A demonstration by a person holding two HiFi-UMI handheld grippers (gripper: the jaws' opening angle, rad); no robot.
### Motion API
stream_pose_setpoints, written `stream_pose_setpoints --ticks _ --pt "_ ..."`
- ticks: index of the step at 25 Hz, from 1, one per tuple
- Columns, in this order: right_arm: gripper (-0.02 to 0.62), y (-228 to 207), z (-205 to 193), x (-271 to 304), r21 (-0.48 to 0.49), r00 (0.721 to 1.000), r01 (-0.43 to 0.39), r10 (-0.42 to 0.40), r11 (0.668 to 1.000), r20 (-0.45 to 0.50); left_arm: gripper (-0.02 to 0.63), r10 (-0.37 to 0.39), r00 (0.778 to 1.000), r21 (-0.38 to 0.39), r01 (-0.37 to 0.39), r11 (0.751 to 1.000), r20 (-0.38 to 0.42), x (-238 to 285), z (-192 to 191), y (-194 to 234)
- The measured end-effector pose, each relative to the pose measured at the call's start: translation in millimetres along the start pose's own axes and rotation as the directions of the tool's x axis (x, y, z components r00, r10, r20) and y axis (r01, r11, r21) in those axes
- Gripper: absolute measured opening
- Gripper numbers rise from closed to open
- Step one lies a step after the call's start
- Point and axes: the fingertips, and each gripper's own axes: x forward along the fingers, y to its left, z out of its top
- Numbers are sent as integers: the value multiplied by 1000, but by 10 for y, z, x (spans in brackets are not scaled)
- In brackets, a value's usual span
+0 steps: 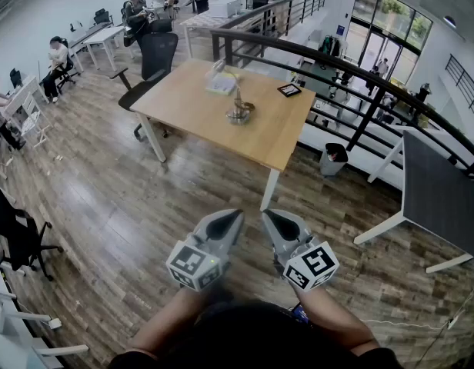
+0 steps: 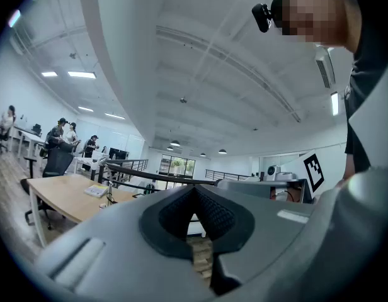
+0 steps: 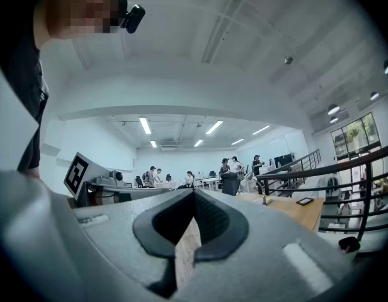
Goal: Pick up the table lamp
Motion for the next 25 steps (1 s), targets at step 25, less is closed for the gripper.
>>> stream_pose_setpoints --ticks 25 --pt "3 117 -101 2209 -13 1000 7 -7 1000 22 2 -92 996 -64 92 994 -6 -56 290 2073"
